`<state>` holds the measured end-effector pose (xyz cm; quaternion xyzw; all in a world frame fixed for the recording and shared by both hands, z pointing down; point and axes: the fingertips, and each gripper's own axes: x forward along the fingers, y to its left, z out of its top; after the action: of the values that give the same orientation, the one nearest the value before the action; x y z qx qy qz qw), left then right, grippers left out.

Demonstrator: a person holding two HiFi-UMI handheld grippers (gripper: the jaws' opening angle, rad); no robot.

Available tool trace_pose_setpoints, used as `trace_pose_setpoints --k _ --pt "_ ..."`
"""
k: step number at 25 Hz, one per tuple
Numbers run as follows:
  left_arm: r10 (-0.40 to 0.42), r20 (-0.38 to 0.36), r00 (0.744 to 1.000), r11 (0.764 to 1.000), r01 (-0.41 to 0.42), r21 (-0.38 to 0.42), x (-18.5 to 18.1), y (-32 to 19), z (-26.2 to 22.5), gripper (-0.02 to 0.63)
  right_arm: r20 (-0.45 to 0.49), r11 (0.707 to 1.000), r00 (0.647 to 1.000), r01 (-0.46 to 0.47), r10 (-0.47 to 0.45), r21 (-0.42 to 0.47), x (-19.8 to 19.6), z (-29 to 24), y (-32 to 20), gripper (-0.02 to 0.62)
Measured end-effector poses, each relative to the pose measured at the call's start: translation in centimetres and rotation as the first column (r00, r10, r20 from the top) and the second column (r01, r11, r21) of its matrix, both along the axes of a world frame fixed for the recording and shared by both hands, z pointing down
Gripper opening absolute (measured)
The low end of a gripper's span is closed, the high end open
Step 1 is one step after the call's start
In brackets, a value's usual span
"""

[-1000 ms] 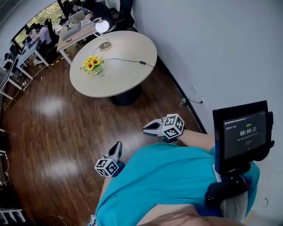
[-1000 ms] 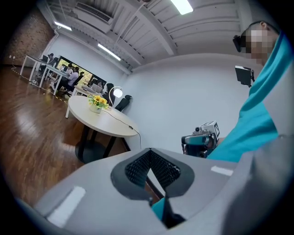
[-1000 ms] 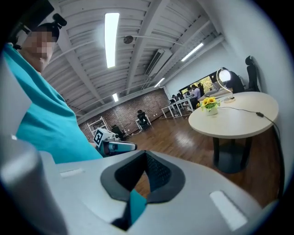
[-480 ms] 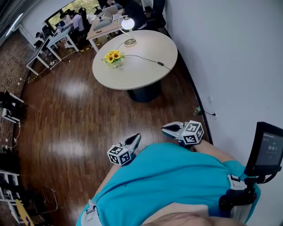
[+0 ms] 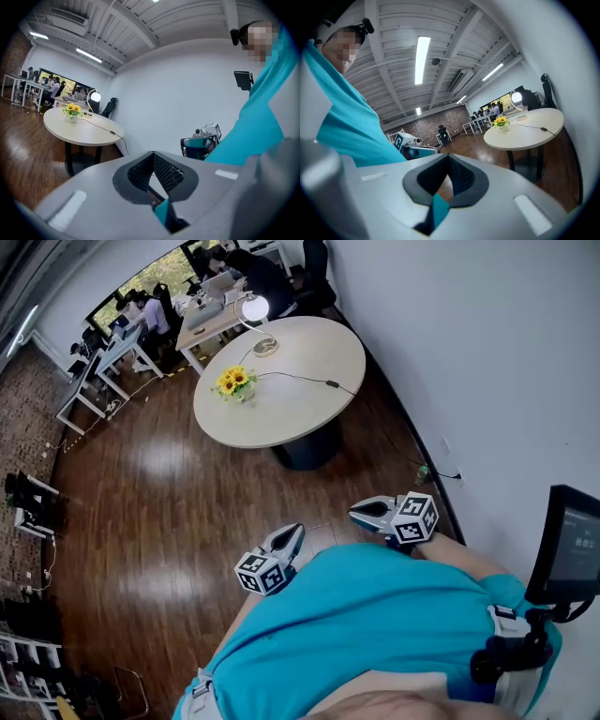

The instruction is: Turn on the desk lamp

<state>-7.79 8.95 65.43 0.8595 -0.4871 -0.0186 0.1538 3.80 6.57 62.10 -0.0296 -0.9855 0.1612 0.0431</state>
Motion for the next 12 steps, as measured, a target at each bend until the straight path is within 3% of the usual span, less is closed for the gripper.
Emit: trace_pose_setpoints --k 6,12 --pt "0.003 -0.089 0.996 1.0 -0.004 -0.007 -5.8 1.1 2.1 0.023 -0.106 0.999 0.994 0.039 -0.039 -0.002 -6.2 2.3 2.3 0.002" --pt "0.009 -0.095 0.995 1.0 -0.01 -0.006 -6.9 1.5 1.0 0.023 -0.078 0.998 0.997 -0.001 -0.004 -0.06 -6.7 2.4 1.9 0.002"
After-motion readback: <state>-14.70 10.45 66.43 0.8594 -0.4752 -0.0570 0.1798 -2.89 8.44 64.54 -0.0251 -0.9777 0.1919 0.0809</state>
